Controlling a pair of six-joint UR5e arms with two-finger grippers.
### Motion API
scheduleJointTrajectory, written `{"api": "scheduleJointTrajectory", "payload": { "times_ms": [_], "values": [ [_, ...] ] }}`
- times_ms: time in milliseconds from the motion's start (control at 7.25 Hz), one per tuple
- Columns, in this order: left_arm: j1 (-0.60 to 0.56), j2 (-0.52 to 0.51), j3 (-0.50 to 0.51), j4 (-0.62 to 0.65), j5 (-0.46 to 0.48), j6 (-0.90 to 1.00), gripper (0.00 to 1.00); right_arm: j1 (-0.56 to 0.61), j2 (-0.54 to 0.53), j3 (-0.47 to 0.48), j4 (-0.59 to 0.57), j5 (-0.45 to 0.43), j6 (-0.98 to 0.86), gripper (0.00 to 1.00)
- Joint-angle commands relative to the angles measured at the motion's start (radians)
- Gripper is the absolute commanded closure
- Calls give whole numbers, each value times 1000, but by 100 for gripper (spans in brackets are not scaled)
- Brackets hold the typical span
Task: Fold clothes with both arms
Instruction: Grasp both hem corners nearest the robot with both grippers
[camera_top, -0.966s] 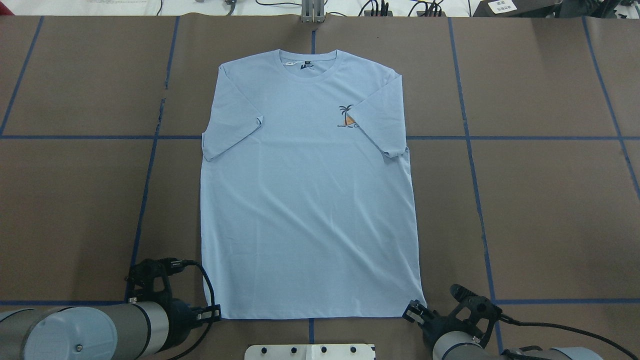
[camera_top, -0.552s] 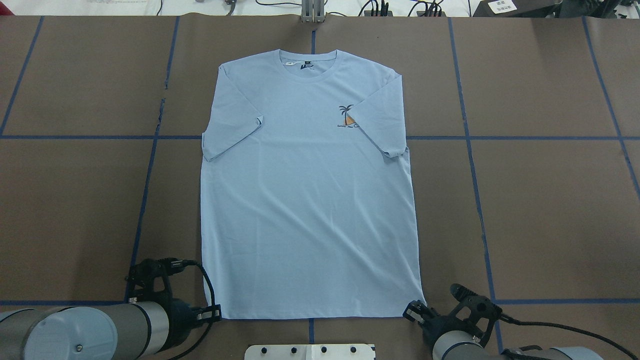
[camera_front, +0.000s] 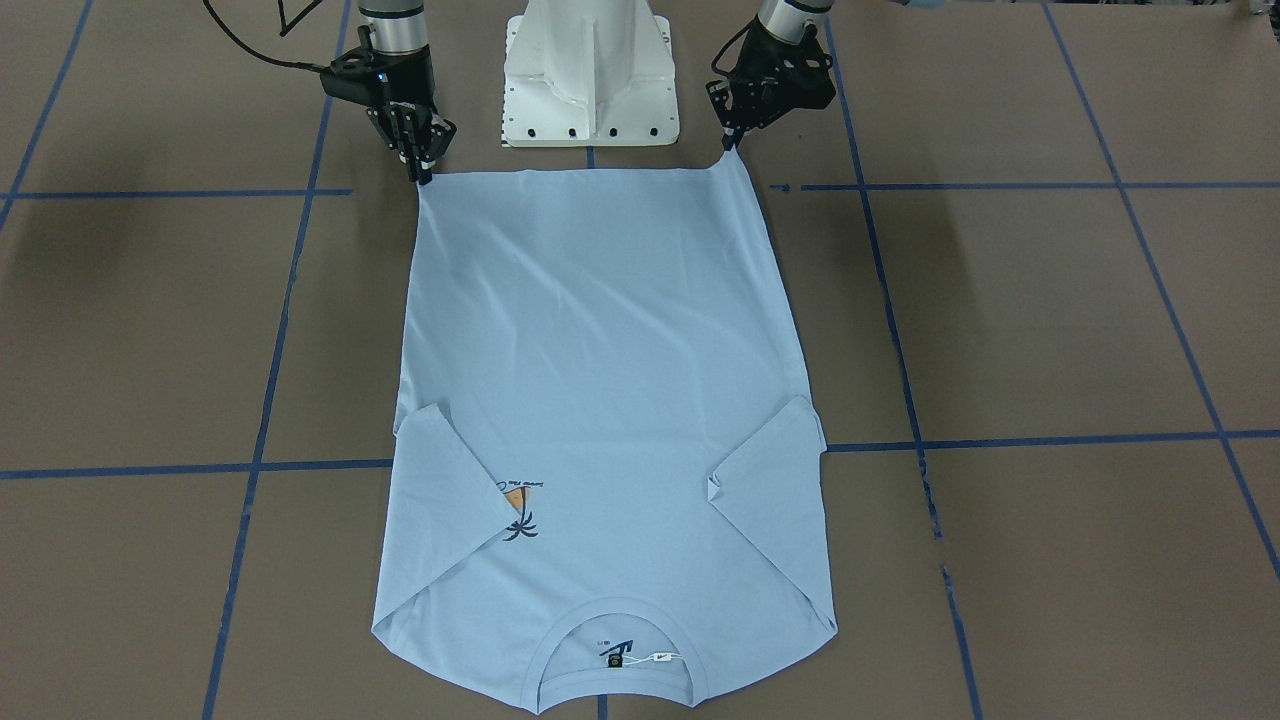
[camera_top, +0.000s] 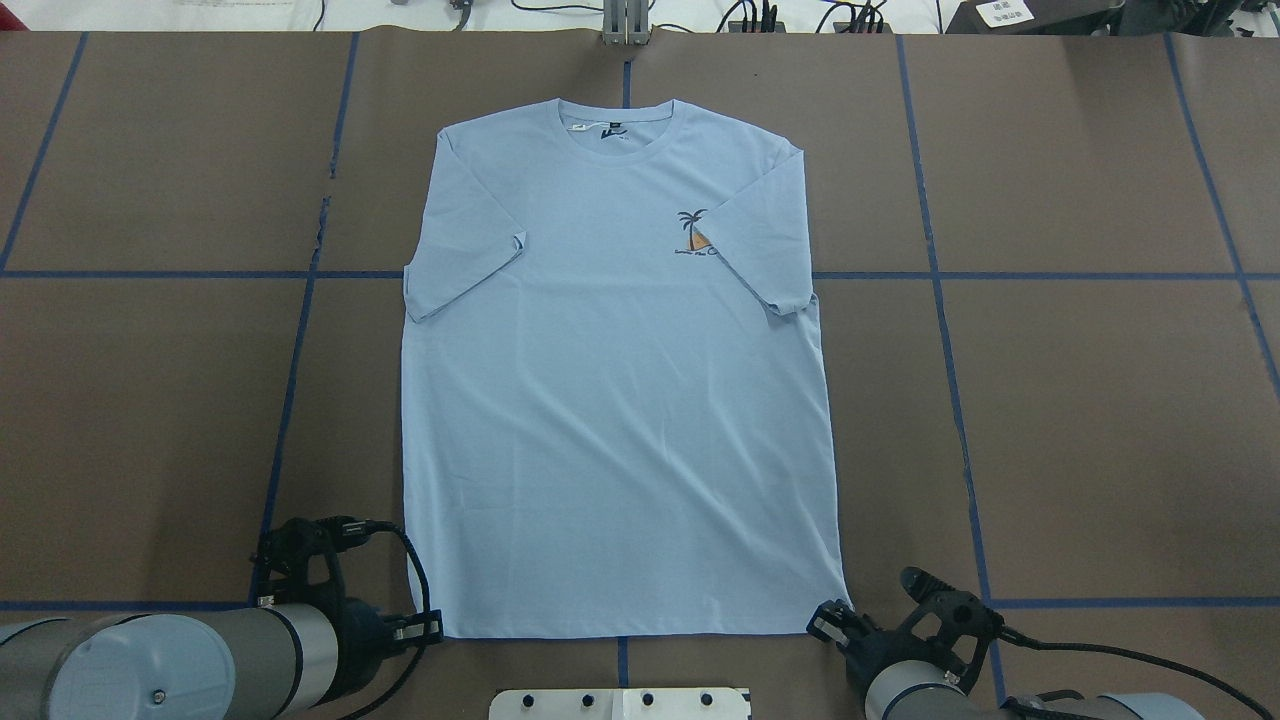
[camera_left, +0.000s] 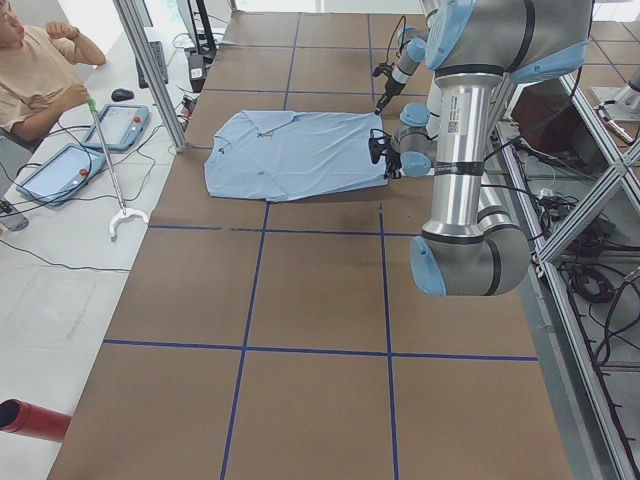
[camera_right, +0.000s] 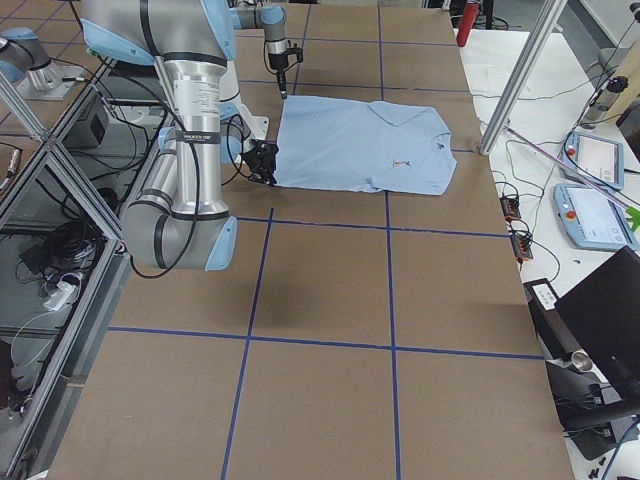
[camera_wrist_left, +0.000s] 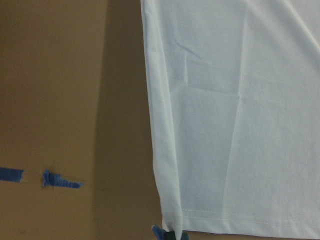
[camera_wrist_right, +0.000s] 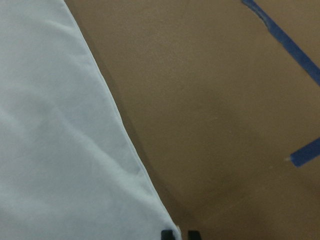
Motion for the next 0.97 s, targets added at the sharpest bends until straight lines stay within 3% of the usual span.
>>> {"api": "scheduleJointTrajectory", "payload": {
  "times_ms": [0,276,414,552,828],
  "values": [
    [0,0,-1,0,1,0,100,0,-1,5,-4,-18,-2,100],
    [-2,8,-32,2,-1,-3,100,17,-18,79,-12,-15,-5,100],
    [-3,15,-116,67,-3,-2,100,14,-47,166,-48,-11,-6,100],
    [0,5,-242,235,-10,-3,100,-15,-50,281,-178,-5,-6,100],
    [-3,0,-466,435,-102,-3,100,-99,-41,527,-394,1,-8,100]
  ]
}}
